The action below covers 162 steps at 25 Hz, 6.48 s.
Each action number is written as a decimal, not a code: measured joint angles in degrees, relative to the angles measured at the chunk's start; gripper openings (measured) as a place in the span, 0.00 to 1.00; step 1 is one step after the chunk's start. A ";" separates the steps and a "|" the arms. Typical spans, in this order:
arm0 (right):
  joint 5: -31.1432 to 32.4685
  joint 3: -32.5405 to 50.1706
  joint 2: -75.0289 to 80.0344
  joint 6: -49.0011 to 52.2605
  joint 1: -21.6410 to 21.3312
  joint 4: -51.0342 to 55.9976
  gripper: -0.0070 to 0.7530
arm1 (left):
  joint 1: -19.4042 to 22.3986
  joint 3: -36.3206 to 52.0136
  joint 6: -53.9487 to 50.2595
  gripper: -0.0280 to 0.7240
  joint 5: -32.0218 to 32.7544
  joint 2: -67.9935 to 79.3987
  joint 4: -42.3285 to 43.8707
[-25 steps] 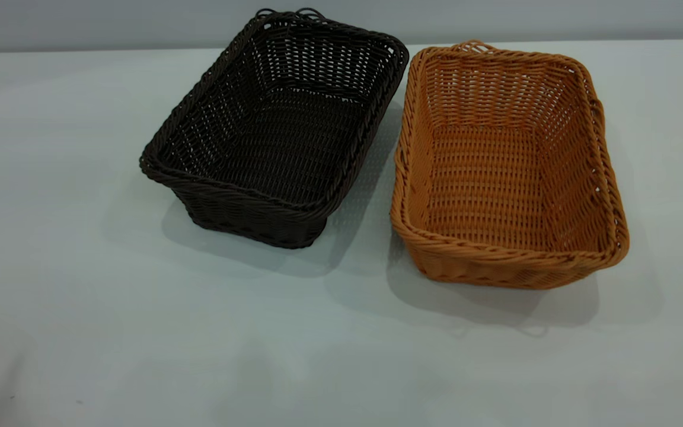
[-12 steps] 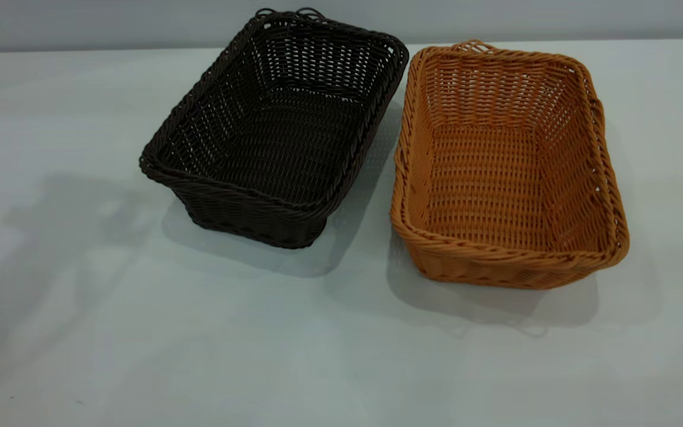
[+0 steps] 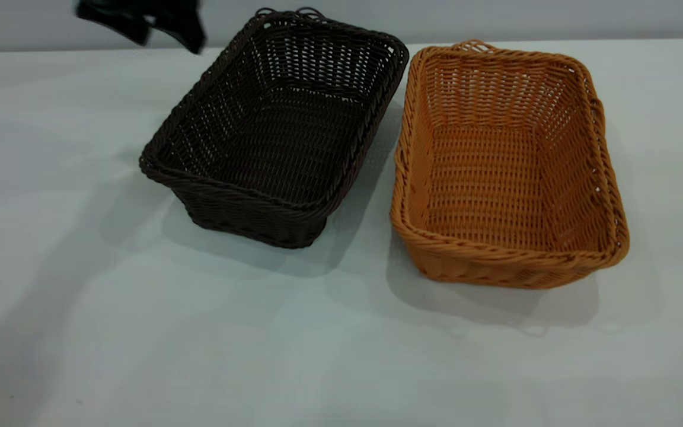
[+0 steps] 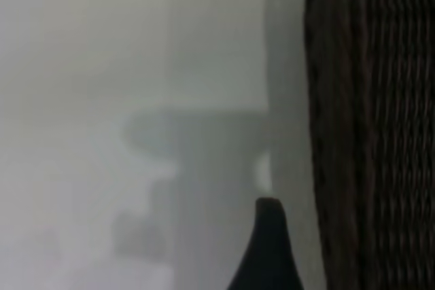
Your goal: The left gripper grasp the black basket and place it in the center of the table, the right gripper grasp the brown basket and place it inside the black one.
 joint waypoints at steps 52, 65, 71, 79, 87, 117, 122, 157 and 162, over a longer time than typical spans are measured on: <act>-6.86 -12.01 89.05 -32.46 7.37 92.19 0.71 | 1.53 -14.00 8.78 0.14 0.45 5.95 0.75; -12.79 -18.13 91.49 -40.28 4.43 92.74 0.11 | 1.59 -14.00 15.64 0.14 -2.76 5.22 2.51; -13.78 -20.77 90.80 -48.27 -7.12 91.25 0.10 | 1.53 -14.00 17.44 0.14 -2.27 3.38 3.23; -6.63 -24.31 82.66 -53.54 -24.25 90.66 0.10 | -3.44 -14.00 28.15 0.14 10.48 2.16 2.74; 4.93 -24.89 81.11 -56.07 -27.96 84.30 0.10 | -13.61 -14.00 57.01 0.14 17.95 4.72 -7.31; 11.62 -24.94 74.36 -49.94 -21.79 59.36 0.10 | 3.15 -14.26 36.70 0.78 12.01 2.15 -16.89; 12.40 -24.94 71.99 -45.16 -12.04 52.22 0.10 | 7.48 -14.26 34.28 0.78 12.24 2.15 -16.89; -3.03 -33.47 78.96 -39.75 7.37 49.18 0.12 | 8.14 -14.26 33.81 0.78 14.47 2.15 -17.02; -2.50 -36.06 78.98 -39.96 7.37 48.02 0.11 | 8.14 -14.26 33.81 0.78 14.47 2.15 -17.02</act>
